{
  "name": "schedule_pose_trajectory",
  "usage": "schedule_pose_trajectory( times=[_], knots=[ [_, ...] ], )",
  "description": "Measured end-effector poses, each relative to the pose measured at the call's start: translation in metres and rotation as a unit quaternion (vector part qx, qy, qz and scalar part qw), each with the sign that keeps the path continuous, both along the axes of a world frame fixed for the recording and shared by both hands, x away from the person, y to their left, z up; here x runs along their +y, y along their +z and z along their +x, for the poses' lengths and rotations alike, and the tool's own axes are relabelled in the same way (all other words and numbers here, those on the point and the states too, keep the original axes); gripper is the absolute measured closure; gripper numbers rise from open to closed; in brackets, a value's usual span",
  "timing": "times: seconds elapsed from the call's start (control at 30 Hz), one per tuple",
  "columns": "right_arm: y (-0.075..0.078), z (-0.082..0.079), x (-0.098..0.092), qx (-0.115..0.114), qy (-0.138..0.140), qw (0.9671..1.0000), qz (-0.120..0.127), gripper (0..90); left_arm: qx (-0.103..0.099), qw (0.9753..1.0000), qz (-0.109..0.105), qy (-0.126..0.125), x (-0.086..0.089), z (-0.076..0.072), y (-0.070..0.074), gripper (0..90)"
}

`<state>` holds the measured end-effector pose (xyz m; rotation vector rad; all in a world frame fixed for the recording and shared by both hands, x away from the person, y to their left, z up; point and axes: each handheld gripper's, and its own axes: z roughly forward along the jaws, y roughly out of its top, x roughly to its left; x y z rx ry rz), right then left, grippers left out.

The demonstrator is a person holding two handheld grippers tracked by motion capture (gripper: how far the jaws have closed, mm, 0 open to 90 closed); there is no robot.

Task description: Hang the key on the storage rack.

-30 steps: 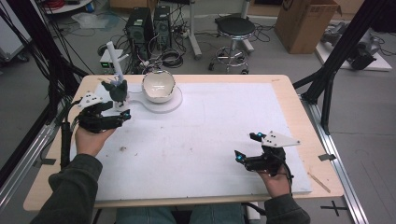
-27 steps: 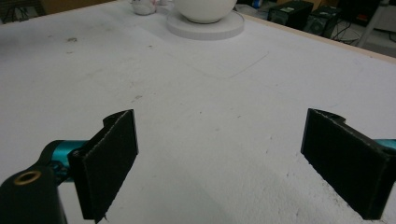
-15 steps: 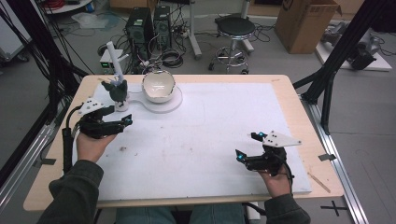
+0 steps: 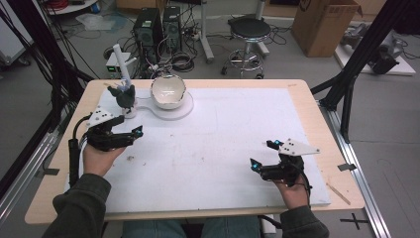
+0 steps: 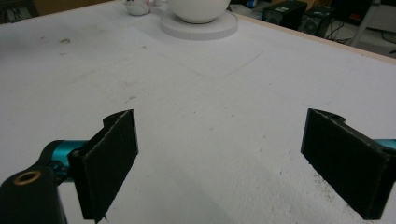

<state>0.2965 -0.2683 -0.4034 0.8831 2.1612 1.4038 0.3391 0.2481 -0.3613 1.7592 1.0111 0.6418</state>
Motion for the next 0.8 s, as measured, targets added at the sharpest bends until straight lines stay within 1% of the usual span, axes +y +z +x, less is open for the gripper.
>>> schedule_pose_trajectory(
  times=[0.03,0.1,0.13,0.3,0.4,0.43,0.53,0.63,0.8],
  knots=[
    [0.000,0.000,0.000,0.000,-0.001,1.0000,0.000,10.2,0.000,1.0000,0.007,-0.002,-0.002,-0.001,0.000,21.3],
    [0.000,0.000,0.001,0.001,0.000,1.0000,-0.001,10.2,0.000,0.9999,0.009,-0.004,-0.002,-0.001,0.000,21.3],
    [0.000,-0.001,0.000,0.001,-0.001,1.0000,-0.002,10.2,-0.001,1.0000,0.006,-0.004,-0.003,-0.002,0.000,21.3],
    [0.001,-0.001,-0.001,0.000,-0.003,1.0000,0.005,10.3,0.000,0.9999,0.007,-0.008,-0.004,-0.005,0.001,21.2],
    [0.001,-0.001,-0.001,-0.001,-0.003,1.0000,0.003,10.2,-0.003,0.9999,0.008,-0.010,-0.005,-0.007,0.002,21.2],
    [0.001,-0.001,0.000,0.000,-0.001,1.0000,0.004,10.2,-0.003,0.9999,0.006,-0.010,-0.006,-0.009,0.003,21.1],
    [0.000,0.000,0.000,0.000,-0.002,1.0000,0.002,10.2,-0.004,0.9999,0.007,-0.013,-0.007,-0.010,0.003,21.0],
    [0.001,0.000,0.000,-0.001,-0.003,1.0000,0.003,10.3,-0.002,0.9998,0.013,-0.018,-0.010,-0.012,0.003,21.0],
    [0.000,0.000,0.000,0.000,-0.005,1.0000,0.004,10.2,-0.001,0.9997,0.012,-0.021,-0.012,-0.014,0.002,21.0]
  ],
)
